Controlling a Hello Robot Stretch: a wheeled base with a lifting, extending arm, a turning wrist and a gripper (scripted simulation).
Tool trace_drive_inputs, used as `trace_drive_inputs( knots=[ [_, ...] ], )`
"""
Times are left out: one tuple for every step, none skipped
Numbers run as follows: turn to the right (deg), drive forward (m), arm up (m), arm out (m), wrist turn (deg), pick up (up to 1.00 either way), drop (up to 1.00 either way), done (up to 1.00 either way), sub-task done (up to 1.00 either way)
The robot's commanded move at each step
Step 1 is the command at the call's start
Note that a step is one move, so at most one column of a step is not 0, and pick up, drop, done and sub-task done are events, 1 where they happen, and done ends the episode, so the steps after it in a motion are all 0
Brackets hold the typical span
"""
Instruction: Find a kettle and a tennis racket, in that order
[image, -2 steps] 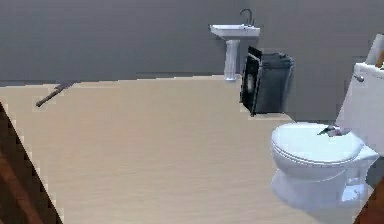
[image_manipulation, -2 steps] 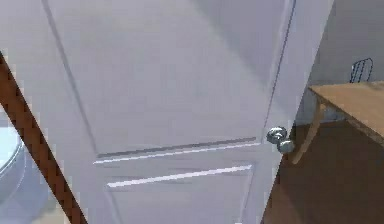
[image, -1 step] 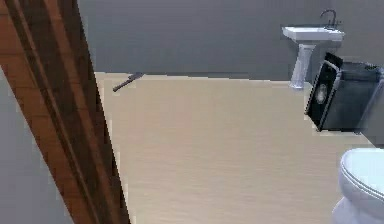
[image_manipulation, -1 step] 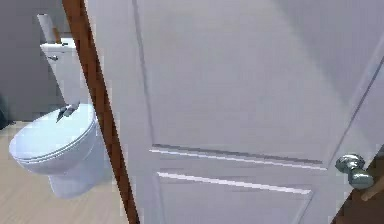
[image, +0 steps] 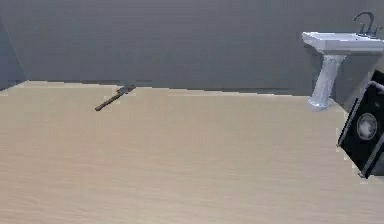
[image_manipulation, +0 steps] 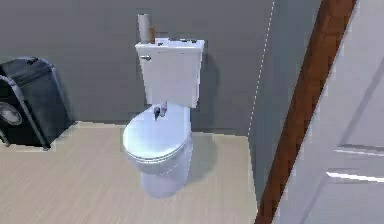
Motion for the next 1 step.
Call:
trace_drive_inputs(
  knots=[
    [-45.0,0.00,0.00,0.00,0.0,0.00,0.00,0.00,0.00]
  ],
)
